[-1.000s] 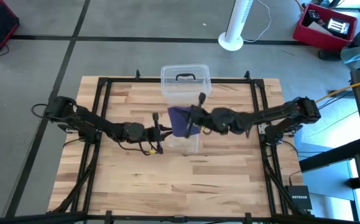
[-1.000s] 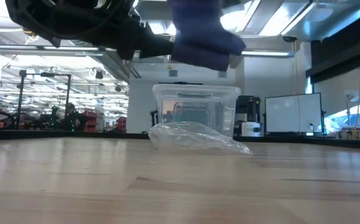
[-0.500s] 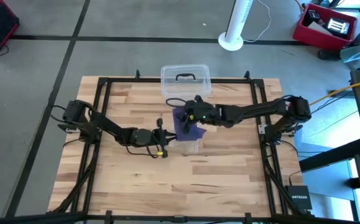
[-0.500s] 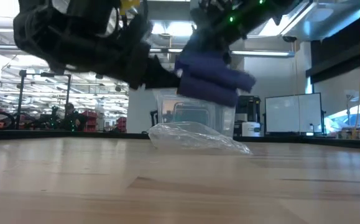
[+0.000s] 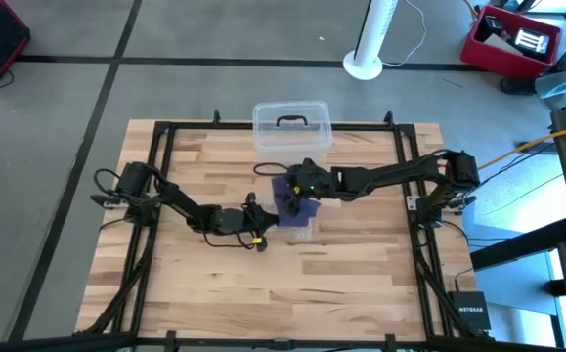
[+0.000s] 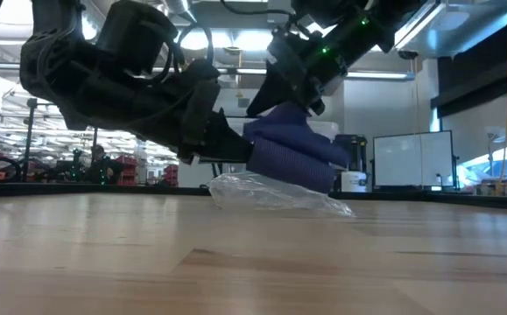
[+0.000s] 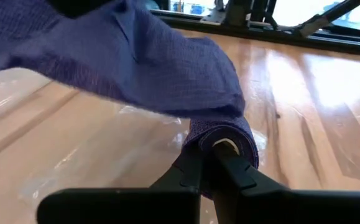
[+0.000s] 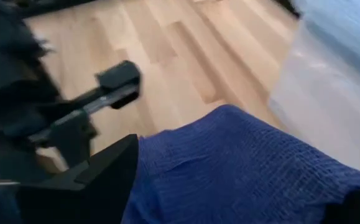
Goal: Roll bandage
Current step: Roll the violet bandage
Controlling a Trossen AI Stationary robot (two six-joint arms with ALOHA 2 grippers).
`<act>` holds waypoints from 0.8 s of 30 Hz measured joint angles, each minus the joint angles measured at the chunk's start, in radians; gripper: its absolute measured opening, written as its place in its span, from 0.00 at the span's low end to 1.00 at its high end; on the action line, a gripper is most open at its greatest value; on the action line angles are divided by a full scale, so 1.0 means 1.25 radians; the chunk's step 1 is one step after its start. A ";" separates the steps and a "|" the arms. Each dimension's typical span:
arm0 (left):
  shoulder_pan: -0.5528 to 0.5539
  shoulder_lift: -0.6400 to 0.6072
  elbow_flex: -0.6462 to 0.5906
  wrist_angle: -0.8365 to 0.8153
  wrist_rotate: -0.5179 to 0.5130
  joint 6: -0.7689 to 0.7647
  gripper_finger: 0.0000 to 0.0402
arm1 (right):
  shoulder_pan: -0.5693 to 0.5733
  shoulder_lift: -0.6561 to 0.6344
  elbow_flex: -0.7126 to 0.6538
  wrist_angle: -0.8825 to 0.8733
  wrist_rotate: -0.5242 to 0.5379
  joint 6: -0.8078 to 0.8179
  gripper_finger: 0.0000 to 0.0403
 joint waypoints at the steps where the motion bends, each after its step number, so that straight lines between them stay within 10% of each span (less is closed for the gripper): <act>1: 0.000 0.000 0.000 0.004 0.000 0.004 0.02 | 0.000 0.000 0.000 0.009 -0.005 0.011 0.80; 24: -0.018 -0.001 0.007 -0.020 -0.002 0.092 0.03 | 0.018 -0.117 0.000 -0.121 -0.089 0.017 0.80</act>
